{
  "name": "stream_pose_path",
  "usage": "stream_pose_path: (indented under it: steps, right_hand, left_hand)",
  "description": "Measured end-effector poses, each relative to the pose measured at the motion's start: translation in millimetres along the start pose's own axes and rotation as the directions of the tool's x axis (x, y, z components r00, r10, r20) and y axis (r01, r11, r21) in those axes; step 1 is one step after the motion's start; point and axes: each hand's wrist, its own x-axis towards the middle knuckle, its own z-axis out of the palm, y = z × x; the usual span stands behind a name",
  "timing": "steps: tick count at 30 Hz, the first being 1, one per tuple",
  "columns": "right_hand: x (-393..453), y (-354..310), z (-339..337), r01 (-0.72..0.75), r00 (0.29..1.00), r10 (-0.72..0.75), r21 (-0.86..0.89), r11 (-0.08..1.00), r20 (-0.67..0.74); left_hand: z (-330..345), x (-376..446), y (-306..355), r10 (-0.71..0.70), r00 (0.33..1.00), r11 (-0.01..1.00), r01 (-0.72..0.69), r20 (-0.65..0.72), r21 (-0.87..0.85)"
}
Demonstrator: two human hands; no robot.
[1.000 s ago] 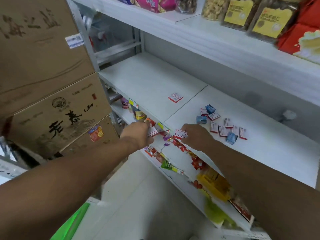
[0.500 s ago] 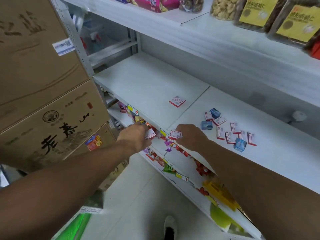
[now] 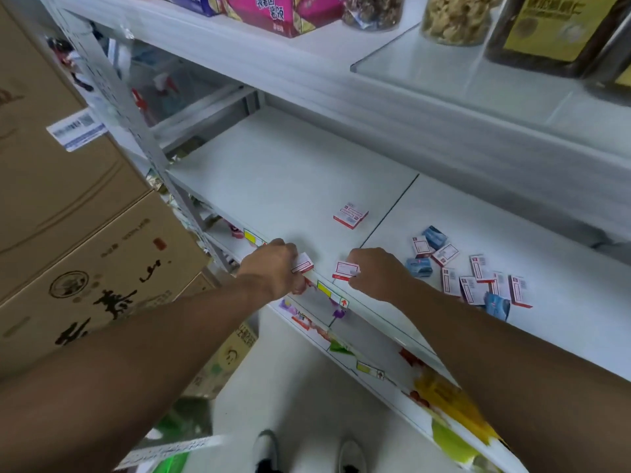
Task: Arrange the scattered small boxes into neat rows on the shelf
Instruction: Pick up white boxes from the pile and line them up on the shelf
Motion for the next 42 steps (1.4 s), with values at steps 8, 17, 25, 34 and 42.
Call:
stream_pose_path:
  steps: [8,17,25,34,42]
  right_hand:
    - [19.0,-18.8,7.8,-0.192,0.981,0.193,0.024,0.981,-0.029]
    - [18.3,-46.2,19.0,-0.37,0.926,0.376,0.109,0.922,-0.035]
    - [31.8,-35.0,16.3,-0.382,0.921,0.387,0.092,0.919,-0.036]
    - [58.1,-12.9,17.0,-0.344,0.936,0.349,0.099,0.934,-0.049]
    - [61.9,-12.9,30.3,-0.404,0.911,0.411,0.114,0.908,-0.044]
  left_hand:
    - [-4.9,58.6,-30.7,0.191,0.981,0.981,-0.192,0.027,0.009]
    - [-5.3,92.6,-60.5,0.345,0.937,0.936,-0.348,0.05,0.057]
    - [-1.0,112.1,-50.4,0.358,0.931,0.93,-0.363,0.076,0.062]
    - [-3.2,151.2,-31.9,0.383,0.92,0.919,-0.389,0.082,0.071]
    - [5.7,197.0,-18.1,0.52,0.85,0.849,-0.525,0.086,0.056]
